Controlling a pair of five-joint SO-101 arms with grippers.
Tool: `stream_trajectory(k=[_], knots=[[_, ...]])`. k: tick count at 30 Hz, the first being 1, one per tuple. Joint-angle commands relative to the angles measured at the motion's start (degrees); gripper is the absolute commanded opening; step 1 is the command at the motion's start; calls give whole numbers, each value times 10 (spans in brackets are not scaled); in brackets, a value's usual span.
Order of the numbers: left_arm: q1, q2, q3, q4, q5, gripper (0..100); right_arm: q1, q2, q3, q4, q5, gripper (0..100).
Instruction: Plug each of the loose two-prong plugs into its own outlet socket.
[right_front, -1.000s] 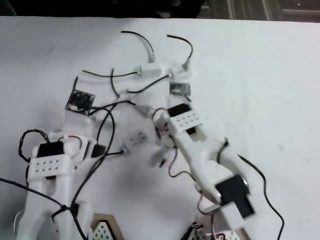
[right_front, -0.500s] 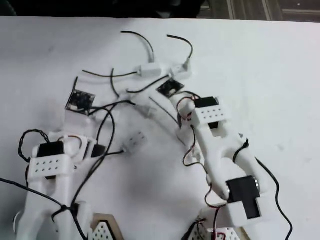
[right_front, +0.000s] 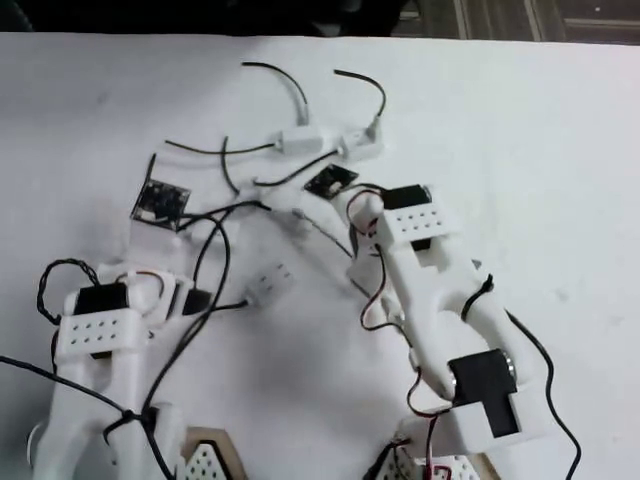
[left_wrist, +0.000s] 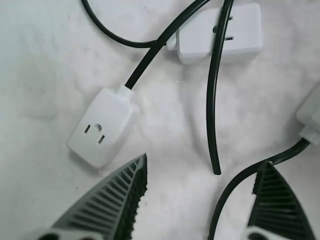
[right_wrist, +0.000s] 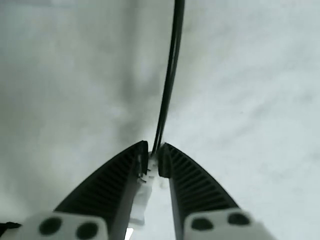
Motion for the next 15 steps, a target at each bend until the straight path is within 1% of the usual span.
stream_trajectory(k=[1,4,8,15], knots=[[-2,-13,1,-1,2,338,-3,9,-22,6,4,65],[-3,-13,1,-1,2,338,-1,63,-23,6,4,120],[-1,-15,8,-4,2,338,-4,102,-23,8,4,124],[0,-15,9,-4,2,338,-3,107,-23,36,4,126]])
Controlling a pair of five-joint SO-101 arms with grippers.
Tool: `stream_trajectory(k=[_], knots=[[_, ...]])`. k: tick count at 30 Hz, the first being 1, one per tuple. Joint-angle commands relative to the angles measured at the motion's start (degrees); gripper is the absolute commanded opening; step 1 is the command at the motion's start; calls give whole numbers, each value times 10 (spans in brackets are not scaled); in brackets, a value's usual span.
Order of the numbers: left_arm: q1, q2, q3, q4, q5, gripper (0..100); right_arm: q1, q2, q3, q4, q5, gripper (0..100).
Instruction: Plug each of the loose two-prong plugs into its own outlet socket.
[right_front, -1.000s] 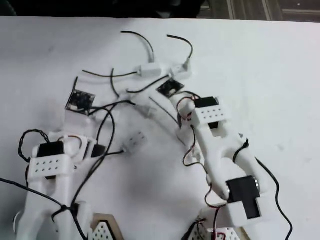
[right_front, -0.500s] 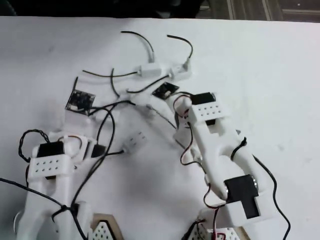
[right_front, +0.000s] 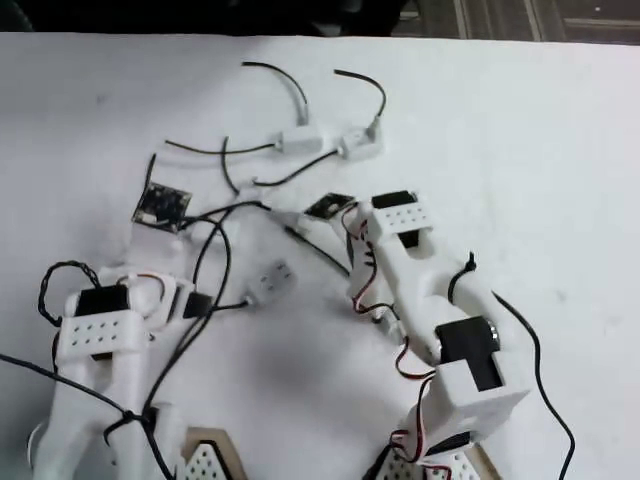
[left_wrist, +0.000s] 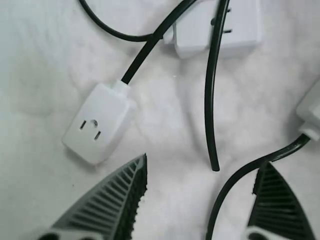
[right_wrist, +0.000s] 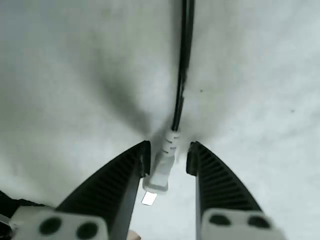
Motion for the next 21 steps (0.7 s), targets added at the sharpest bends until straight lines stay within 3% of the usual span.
stream_trajectory(k=[1,14,19,21], knots=[[0,-15,-2,-4,2,338,-4,-1,-22,19,4,126],[0,-15,-2,-4,1,338,5,43,-22,22,5,118],[-1,-15,-2,-4,1,338,7,85,-73,51,5,12],[-1,-15,-2,-4,1,338,7,92,-104,92,5,25]])
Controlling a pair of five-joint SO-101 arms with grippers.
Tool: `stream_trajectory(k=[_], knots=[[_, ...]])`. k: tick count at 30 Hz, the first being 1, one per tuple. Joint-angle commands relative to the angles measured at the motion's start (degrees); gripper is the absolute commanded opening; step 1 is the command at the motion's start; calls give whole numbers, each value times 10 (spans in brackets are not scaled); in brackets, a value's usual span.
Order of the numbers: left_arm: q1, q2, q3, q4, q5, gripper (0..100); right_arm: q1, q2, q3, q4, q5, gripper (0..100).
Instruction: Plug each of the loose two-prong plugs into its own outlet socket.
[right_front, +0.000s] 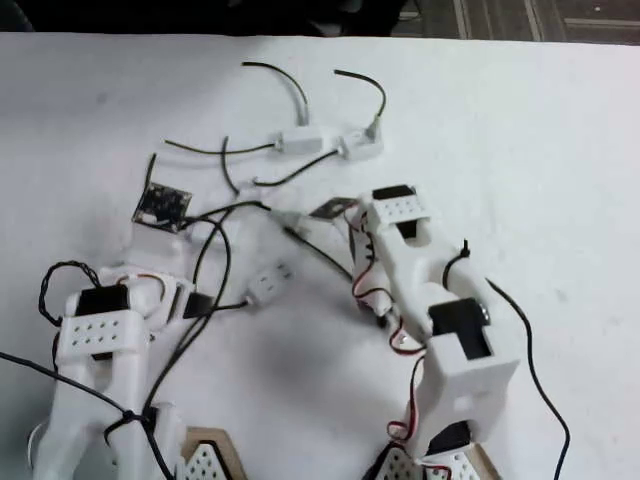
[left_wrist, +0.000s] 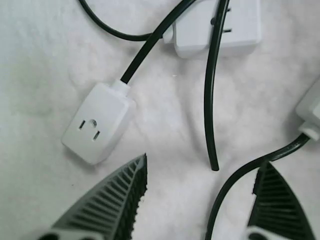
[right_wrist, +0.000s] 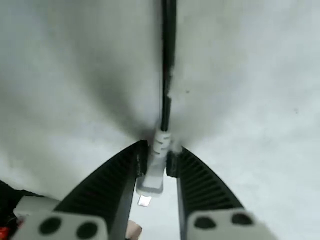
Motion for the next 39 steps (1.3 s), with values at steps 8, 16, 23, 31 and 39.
stream_trajectory(k=[8,16,23,31,39], knots=[[-2,-15,-2,-4,1,338,-12,-40,-128,164,4,17],[-2,-15,-2,-5,1,338,-68,-249,-74,136,-117,17],[-3,-15,-2,-5,1,338,-135,-395,80,-70,-209,17],[-3,-15,-2,-5,1,338,-193,-497,313,-416,-332,17],[-3,-15,-2,-5,1,338,-243,-513,444,-690,-385,17]])
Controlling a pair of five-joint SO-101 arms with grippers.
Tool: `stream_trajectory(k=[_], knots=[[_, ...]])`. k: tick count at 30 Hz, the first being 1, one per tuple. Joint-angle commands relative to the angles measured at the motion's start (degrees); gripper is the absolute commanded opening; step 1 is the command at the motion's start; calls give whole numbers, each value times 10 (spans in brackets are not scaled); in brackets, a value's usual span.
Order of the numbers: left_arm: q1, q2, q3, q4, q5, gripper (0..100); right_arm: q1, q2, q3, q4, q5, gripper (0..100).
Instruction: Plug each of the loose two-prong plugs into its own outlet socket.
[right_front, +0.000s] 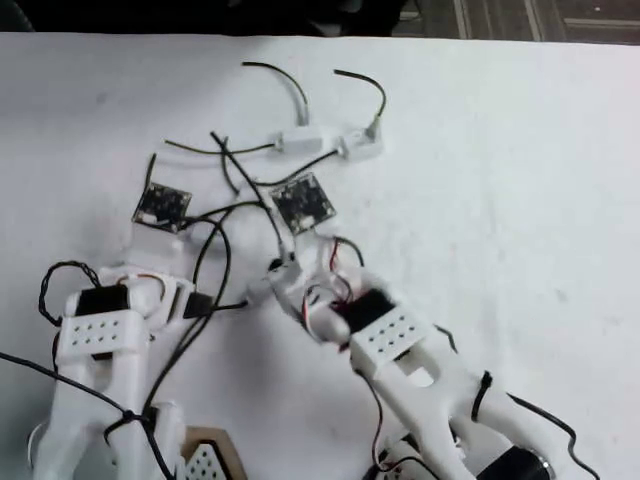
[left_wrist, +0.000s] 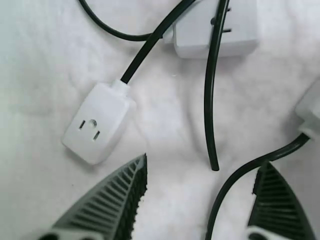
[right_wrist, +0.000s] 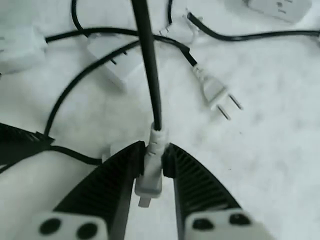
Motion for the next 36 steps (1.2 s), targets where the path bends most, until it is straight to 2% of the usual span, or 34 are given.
stream_trajectory(k=[1,6,9,13,25,29,36], knots=[[-3,-15,-2,-5,1,338,-12,-22,33,-133,-9,17],[-3,-15,-2,-5,1,338,-12,-1,92,-262,5,17],[-3,-15,-2,-5,1,338,-7,52,98,-319,48,17],[-3,-15,-2,-5,1,338,-4,129,100,-400,66,17],[-3,-15,-3,-5,1,338,7,49,163,-405,113,17],[-3,-15,-3,-5,1,338,19,76,151,-420,111,17],[-3,-15,-3,-5,1,338,28,180,136,-515,113,17]])
